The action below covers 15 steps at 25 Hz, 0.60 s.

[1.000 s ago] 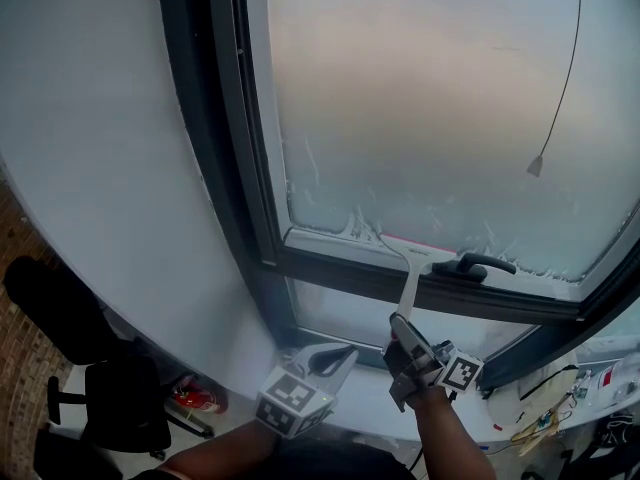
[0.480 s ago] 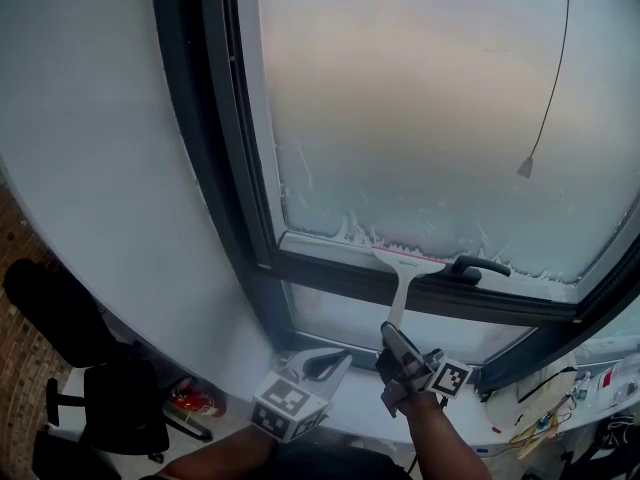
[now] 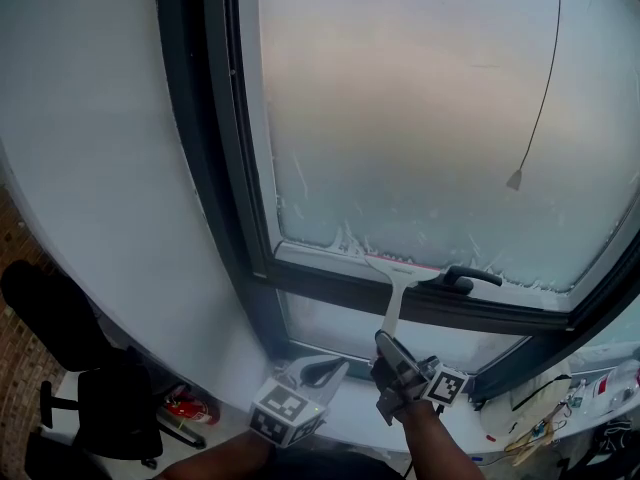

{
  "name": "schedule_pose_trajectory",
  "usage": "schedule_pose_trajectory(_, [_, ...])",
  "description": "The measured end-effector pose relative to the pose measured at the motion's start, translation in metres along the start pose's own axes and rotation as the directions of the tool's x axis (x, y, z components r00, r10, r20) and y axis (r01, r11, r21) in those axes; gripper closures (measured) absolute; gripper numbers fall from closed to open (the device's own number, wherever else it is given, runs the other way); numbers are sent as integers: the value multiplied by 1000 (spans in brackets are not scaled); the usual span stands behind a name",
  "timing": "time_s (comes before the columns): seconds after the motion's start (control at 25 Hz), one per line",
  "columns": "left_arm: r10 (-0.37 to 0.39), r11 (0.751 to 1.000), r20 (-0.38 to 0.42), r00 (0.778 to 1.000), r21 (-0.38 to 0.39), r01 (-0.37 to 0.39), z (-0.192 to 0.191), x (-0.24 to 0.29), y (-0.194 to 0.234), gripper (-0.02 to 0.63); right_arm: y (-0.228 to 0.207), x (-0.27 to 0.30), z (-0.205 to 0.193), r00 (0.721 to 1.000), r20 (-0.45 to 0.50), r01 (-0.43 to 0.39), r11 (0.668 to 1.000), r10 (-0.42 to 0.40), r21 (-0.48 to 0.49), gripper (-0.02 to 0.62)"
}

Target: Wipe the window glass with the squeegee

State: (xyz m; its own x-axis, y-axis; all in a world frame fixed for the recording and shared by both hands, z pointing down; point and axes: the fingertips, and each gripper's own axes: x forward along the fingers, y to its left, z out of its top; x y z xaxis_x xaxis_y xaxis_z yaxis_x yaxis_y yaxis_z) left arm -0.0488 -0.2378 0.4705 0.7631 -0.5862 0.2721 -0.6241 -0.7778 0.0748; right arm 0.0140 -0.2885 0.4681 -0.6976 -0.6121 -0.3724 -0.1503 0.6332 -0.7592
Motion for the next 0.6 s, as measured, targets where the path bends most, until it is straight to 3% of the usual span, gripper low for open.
schedule_pose_trajectory(0.12, [-5, 1000, 11, 1000, 2, 5, 4, 4, -2, 605, 18, 0, 9, 999, 11, -46, 999, 47, -22, 505])
schedule_pose_trajectory(0.36, [-25, 1000, 21, 999, -1, 25, 13, 18, -16, 605, 48, -19, 34, 997, 29, -64, 994, 67, -84, 505])
schedule_pose_trajectory(0.6, [-23, 1000, 52, 998, 13, 23, 25, 39, -34, 605, 78, -49, 88, 994, 58, -84, 985, 94, -153, 505])
